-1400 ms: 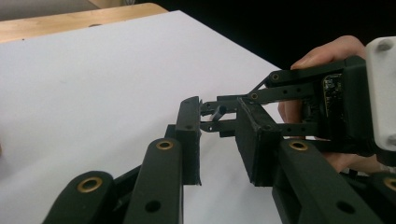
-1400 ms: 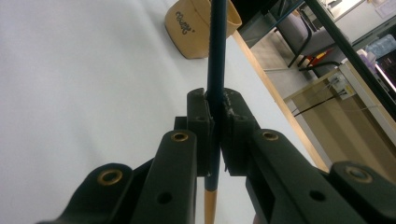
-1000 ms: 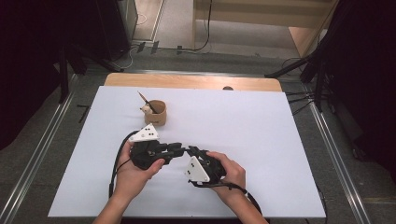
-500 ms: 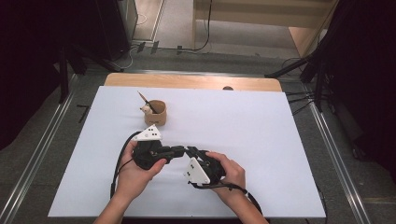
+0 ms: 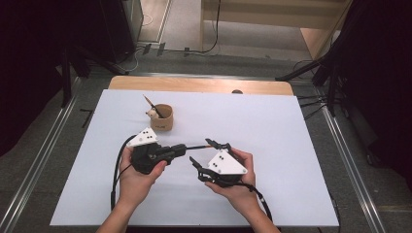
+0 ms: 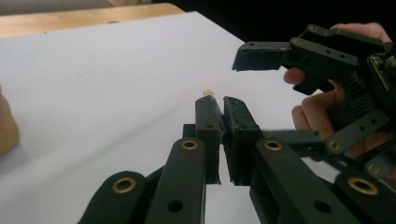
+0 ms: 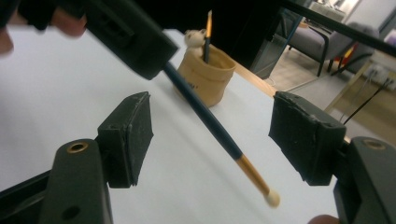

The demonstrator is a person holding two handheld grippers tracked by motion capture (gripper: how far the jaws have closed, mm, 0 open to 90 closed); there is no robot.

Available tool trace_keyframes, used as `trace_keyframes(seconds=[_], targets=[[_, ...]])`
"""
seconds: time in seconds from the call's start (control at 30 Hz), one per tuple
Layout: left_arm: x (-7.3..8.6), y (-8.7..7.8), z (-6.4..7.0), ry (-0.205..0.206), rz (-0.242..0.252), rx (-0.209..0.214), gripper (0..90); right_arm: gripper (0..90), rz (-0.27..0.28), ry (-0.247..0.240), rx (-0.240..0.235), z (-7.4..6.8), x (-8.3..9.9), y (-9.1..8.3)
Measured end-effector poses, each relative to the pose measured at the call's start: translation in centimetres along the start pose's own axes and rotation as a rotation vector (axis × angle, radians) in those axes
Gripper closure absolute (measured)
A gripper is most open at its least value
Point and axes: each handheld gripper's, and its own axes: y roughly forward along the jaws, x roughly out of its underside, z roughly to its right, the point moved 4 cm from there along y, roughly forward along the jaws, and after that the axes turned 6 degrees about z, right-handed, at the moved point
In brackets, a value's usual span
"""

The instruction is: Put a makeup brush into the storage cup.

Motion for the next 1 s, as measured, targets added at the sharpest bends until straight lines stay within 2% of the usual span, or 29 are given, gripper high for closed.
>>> trace_keyframes(seconds=[0.07,0.2,0.27,0.33,0.4,0.47,0.53,0.7,0.83,1.0], targets=[[-0.1,-0.2,-0.1,-0.001,0.031,-0.007,86.6,30.0,0.031,0.11,0.017,0.5,0.0,-0.4],[-0.3,-0.7,-0.3,0.004,0.087,-0.023,86.7,22.0,0.055,0.305,0.014,1.3,0.1,-0.9],[-0.3,-0.8,-0.3,0.005,0.113,-0.025,86.7,14.2,0.053,0.378,0.023,1.5,0.1,-0.9],[-0.3,-0.8,-0.3,0.007,0.134,-0.024,86.7,10.7,0.062,0.444,0.03,1.6,0.1,-1.1],[-0.2,-0.8,-0.3,0.013,0.152,-0.024,86.7,1.3,0.052,0.51,0.038,1.6,0.1,-1.1],[-0.1,-0.7,-0.2,0.012,0.172,-0.024,86.7,0.0,0.04,0.57,0.019,1.5,0.1,-1.0],[0.1,-0.5,-0.2,0.022,0.187,-0.034,86.6,0.0,0.038,0.606,0.023,1.4,0.2,-0.9],[0.2,-0.4,-0.2,0.018,0.216,-0.026,86.7,0.0,0.036,0.734,0.029,1.6,0.7,-0.9],[0.4,-0.1,0.1,0.033,0.227,-0.029,86.6,1.1,0.05,0.757,0.043,1.6,0.9,-0.7],[0.8,0.3,0.4,0.043,0.243,-0.03,86.6,6.2,0.083,0.842,0.024,1.6,0.8,-0.8]])
